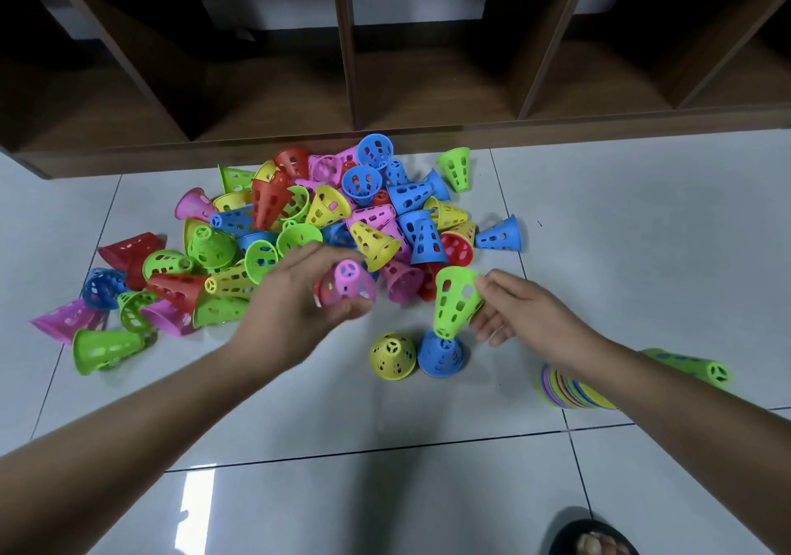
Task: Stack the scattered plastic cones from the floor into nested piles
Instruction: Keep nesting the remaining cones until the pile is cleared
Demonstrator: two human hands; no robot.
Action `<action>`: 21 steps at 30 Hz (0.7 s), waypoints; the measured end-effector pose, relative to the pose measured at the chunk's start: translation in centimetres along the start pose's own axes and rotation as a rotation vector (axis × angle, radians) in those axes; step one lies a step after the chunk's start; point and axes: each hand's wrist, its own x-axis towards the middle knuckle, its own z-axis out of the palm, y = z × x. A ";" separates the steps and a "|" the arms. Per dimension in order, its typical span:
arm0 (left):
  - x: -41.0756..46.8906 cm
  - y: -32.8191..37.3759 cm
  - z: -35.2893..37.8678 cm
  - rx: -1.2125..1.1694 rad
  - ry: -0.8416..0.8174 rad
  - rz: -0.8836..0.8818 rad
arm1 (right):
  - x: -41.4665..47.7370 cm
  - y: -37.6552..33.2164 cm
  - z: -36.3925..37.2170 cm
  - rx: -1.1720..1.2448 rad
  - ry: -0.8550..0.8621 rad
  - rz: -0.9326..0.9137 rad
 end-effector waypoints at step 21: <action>-4.0 -1.7 9.3 -0.126 -0.322 0.123 | 1.4 5.4 2.6 -0.114 -0.039 0.343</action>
